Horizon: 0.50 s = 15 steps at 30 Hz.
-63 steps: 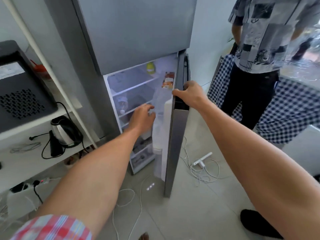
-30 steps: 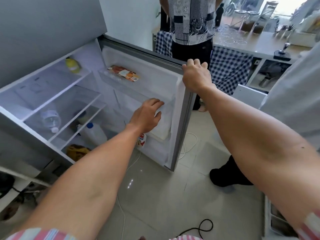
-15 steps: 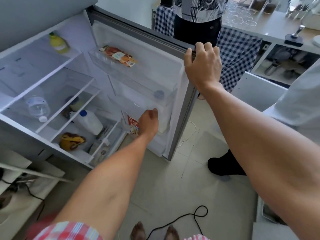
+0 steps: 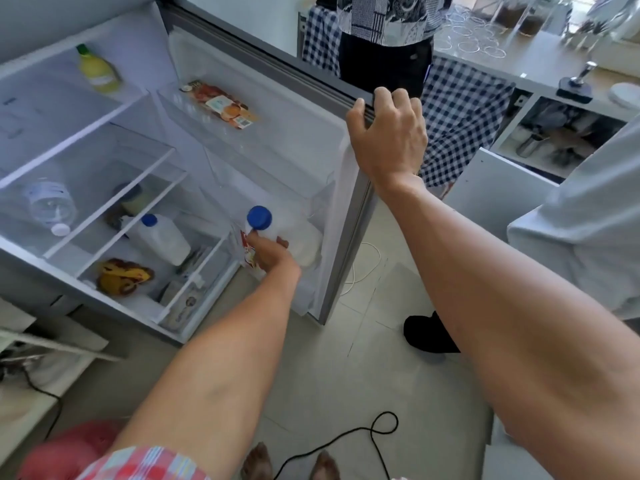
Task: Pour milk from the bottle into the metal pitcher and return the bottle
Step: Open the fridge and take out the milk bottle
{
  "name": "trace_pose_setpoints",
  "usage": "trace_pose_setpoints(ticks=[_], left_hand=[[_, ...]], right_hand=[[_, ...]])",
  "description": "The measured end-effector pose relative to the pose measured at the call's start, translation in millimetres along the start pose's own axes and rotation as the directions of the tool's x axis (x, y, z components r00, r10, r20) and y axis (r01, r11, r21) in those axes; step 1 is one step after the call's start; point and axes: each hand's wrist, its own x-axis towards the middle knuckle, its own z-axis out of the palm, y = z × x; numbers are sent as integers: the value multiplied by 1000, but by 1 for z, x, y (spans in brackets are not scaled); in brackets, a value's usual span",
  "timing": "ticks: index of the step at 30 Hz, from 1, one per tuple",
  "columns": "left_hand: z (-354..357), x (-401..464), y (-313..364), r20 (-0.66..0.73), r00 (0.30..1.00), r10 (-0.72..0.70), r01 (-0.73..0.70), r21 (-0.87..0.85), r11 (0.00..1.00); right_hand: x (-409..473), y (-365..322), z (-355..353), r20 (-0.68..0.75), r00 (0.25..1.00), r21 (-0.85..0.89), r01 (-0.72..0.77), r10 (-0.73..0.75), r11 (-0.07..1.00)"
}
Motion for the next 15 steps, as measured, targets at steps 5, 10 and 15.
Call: trace_pose_setpoints(ticks=[5, 10, 15], left_hand=[[-17, -4, 18, -56, 998, 22, -25, -50, 998], [-30, -20, 46, -68, 995, 73, -75, -27, 997], [-50, -41, 76, -52, 973, 226, -218, 133, 967]], right_hand=[[-5, -5, -4, 27, 1000, 4, 0, -1, 1000], [-8, -10, -17, 124, 992, -9, 24, -22, 1000], [-19, -22, -30, 165, 983, 29, 78, -82, 997]])
